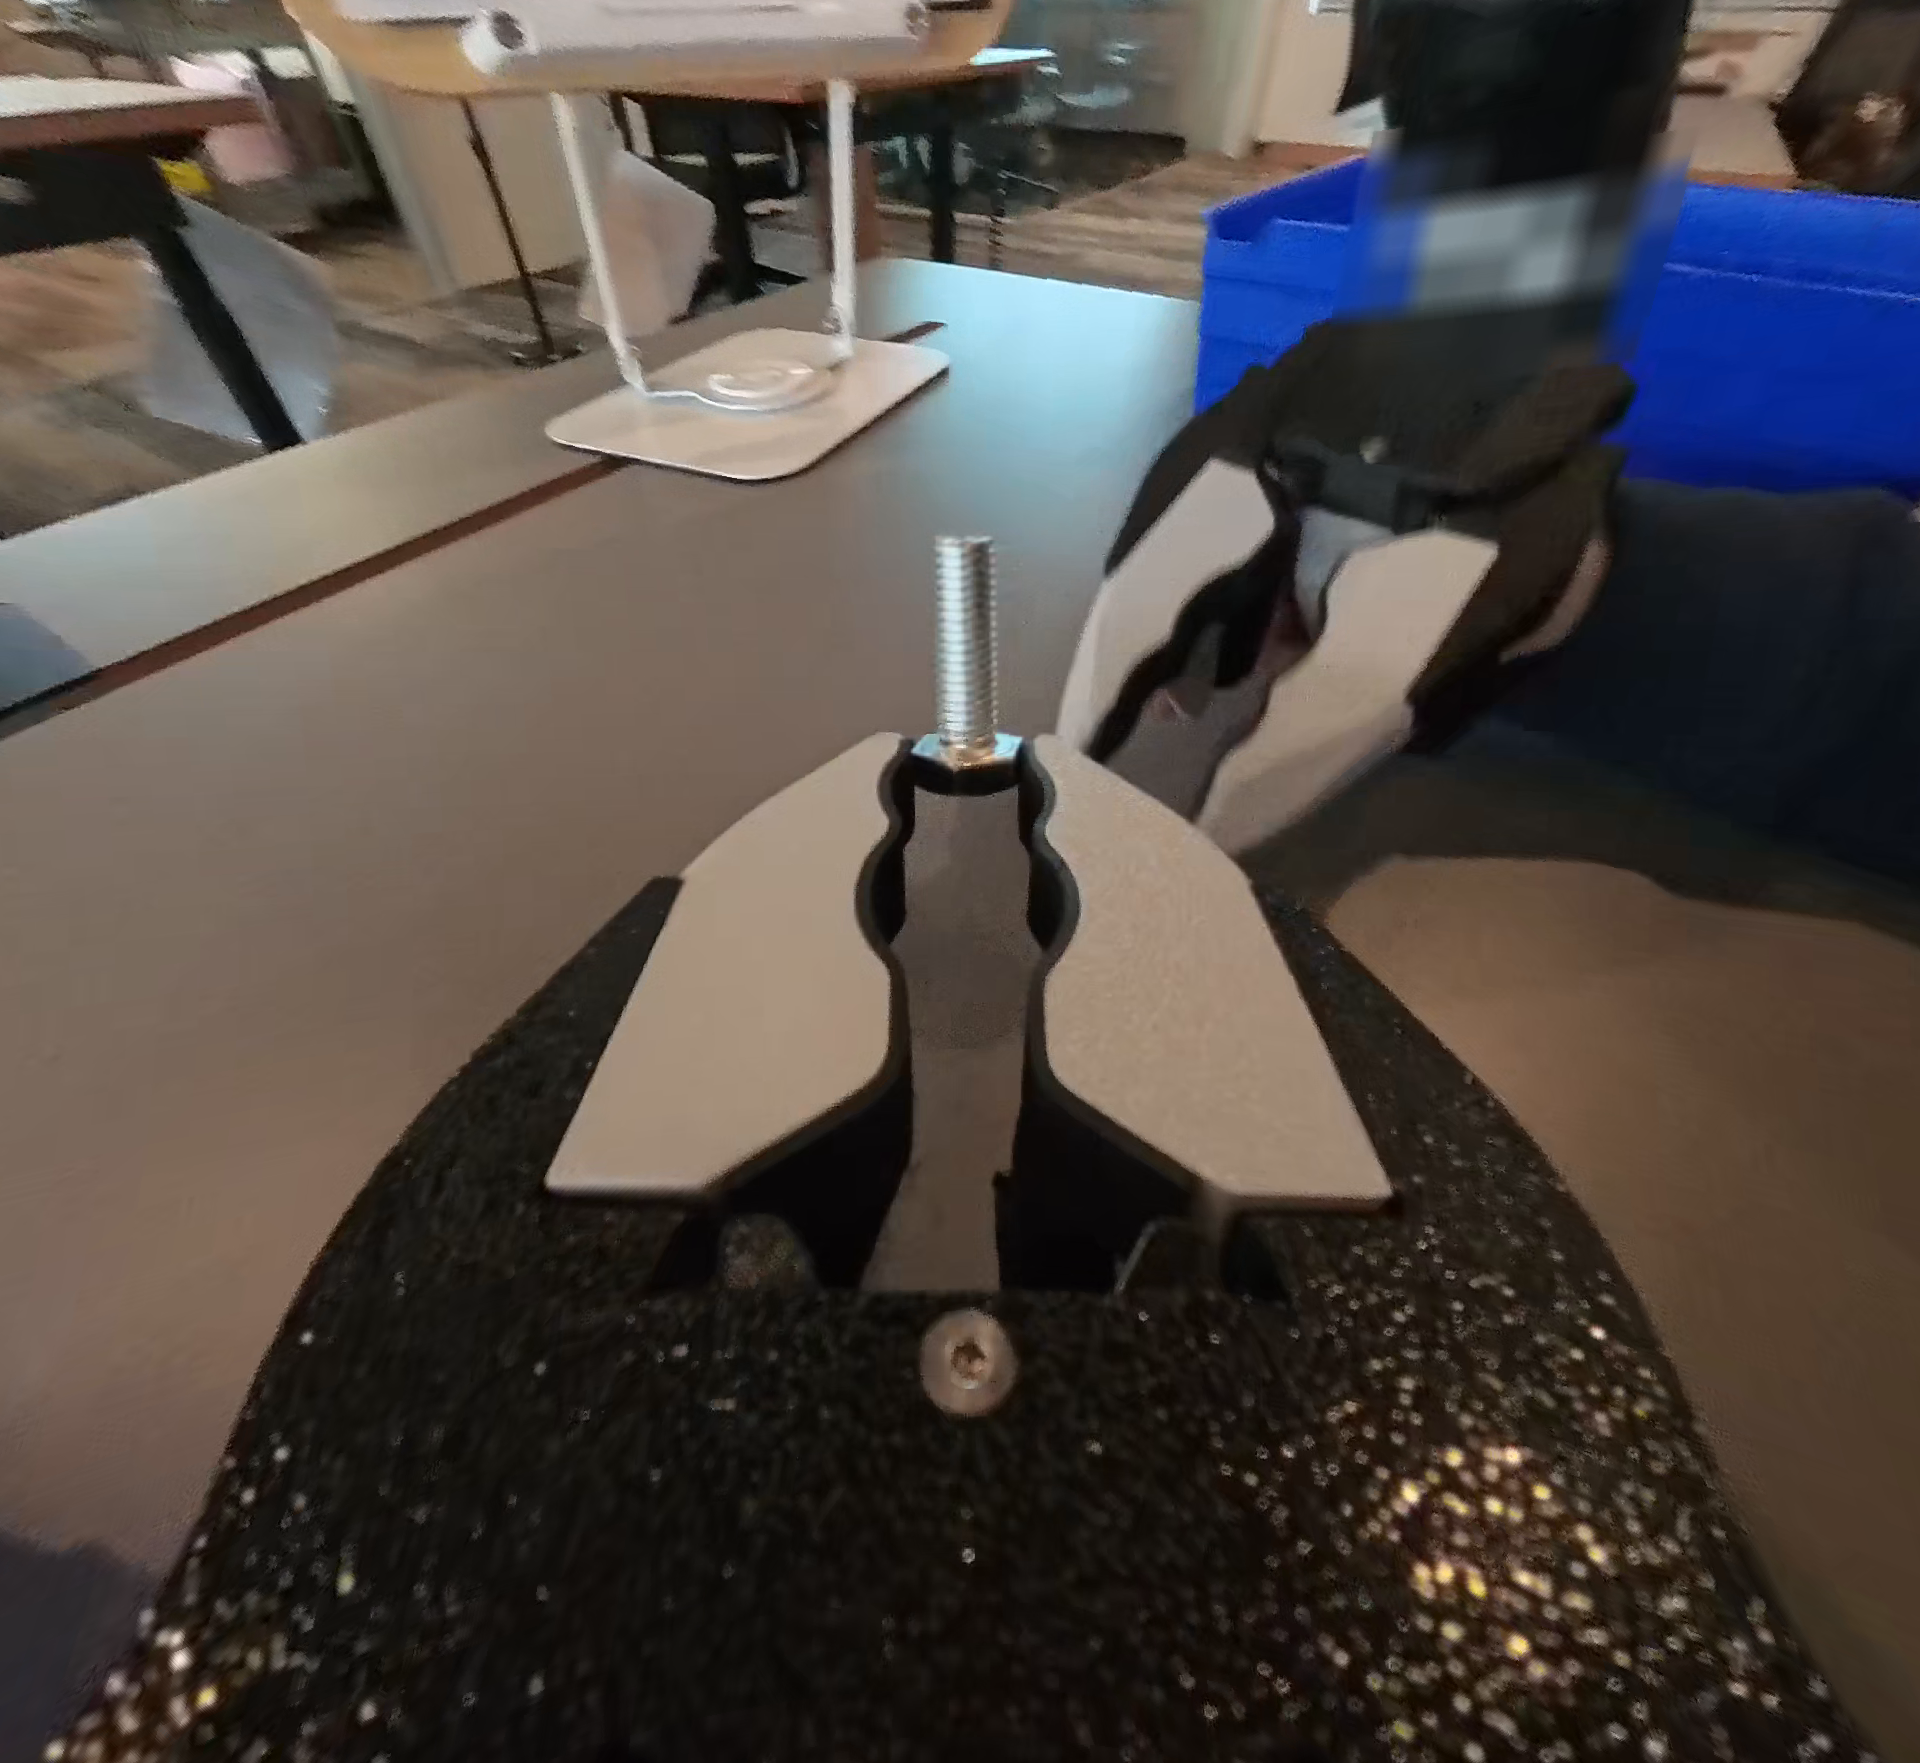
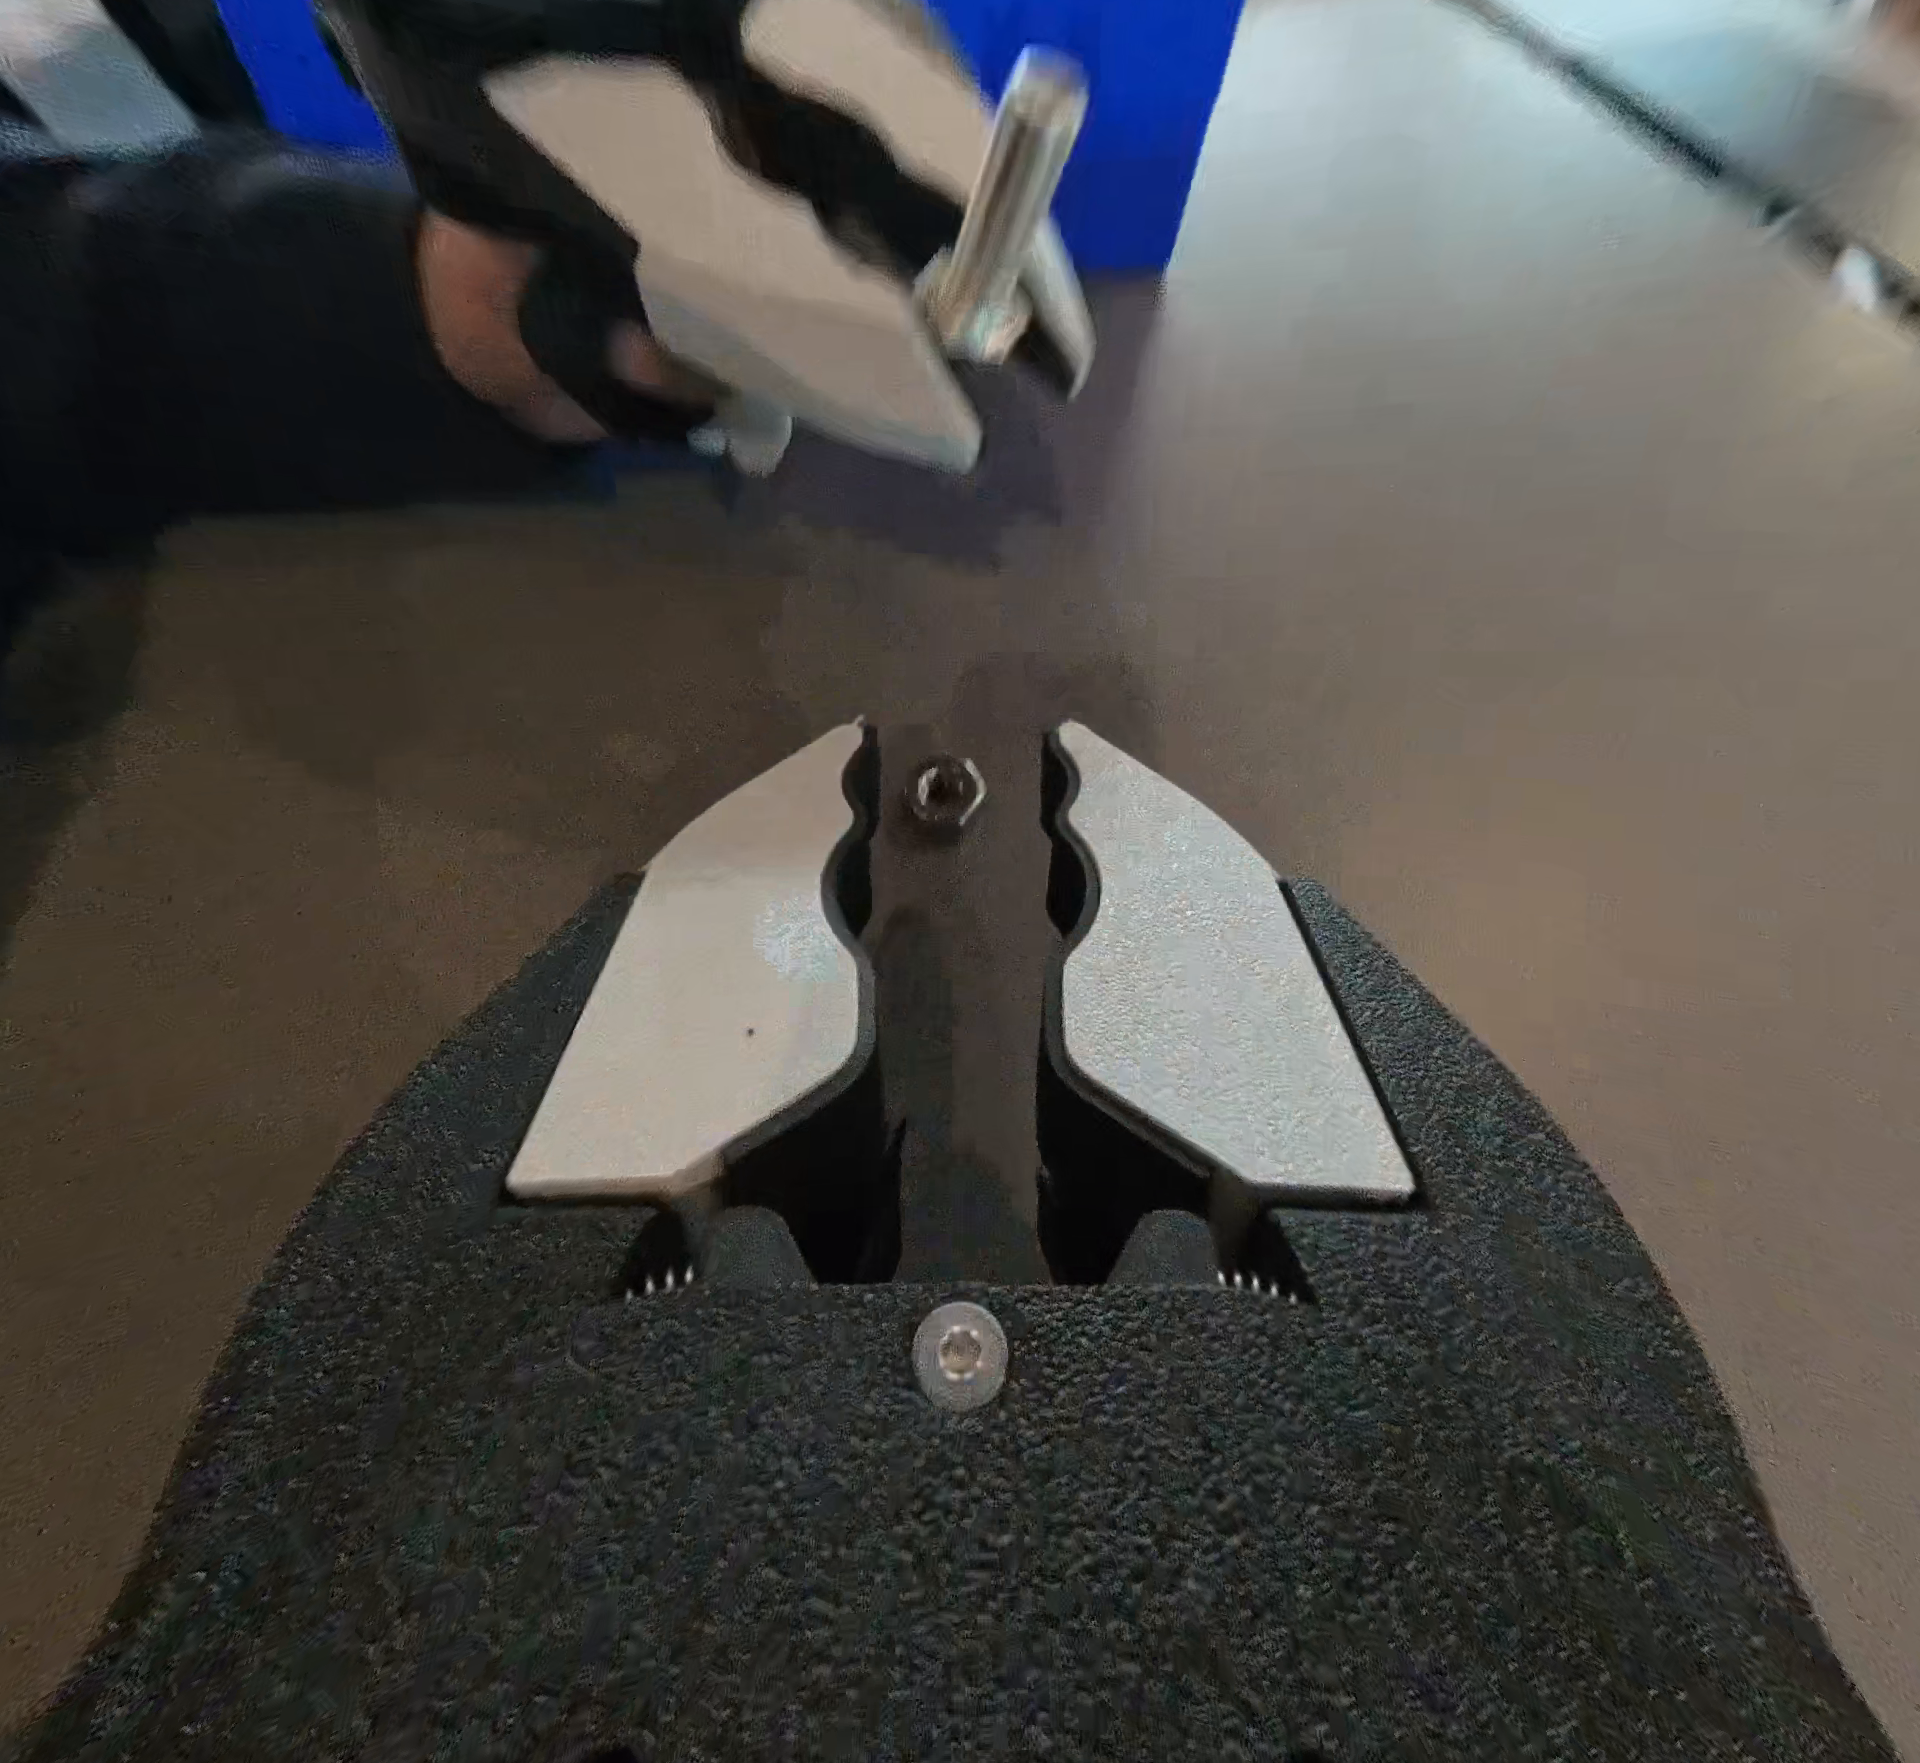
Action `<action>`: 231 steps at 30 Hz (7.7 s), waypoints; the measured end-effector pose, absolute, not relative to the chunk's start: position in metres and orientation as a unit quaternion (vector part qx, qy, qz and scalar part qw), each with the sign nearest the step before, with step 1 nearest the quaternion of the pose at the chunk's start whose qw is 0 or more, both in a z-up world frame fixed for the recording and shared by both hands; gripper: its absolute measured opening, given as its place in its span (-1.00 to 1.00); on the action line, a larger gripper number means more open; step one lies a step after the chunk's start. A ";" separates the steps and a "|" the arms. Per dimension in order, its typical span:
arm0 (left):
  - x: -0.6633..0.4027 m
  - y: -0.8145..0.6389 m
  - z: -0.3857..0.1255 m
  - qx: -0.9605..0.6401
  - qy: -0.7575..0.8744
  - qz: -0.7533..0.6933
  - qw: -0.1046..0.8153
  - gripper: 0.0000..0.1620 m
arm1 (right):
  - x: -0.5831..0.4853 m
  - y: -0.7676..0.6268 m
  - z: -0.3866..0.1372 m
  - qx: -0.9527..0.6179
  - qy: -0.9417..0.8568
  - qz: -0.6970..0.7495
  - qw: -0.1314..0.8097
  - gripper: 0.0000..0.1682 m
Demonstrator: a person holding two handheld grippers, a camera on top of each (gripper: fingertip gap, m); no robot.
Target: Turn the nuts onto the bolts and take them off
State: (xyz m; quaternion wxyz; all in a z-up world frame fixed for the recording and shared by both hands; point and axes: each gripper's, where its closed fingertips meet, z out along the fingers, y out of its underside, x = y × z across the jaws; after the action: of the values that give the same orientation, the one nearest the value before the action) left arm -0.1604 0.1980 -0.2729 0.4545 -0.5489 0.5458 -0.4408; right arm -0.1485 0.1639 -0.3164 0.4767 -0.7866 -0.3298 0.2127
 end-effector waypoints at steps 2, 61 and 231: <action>-0.160 0.196 -0.267 -0.529 0.547 -0.446 0.472 -0.77 | -0.151 0.164 -0.337 -0.813 -0.346 0.186 0.429 -0.64; -0.158 0.140 -0.271 -0.451 0.613 -0.475 0.442 -0.78 | -0.167 0.142 -0.232 -0.739 -0.225 0.261 0.579 -0.77; -0.150 0.139 -0.275 -0.499 0.596 -0.404 0.482 -0.78 | -0.156 0.140 -0.234 -0.790 0.039 0.143 0.595 -0.77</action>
State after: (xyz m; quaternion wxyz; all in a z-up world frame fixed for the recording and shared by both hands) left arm -0.1498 0.1390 -0.2748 0.4818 -0.4993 0.5962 -0.4038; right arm -0.1564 0.1395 -0.2341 0.5947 -0.7901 0.0390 0.1432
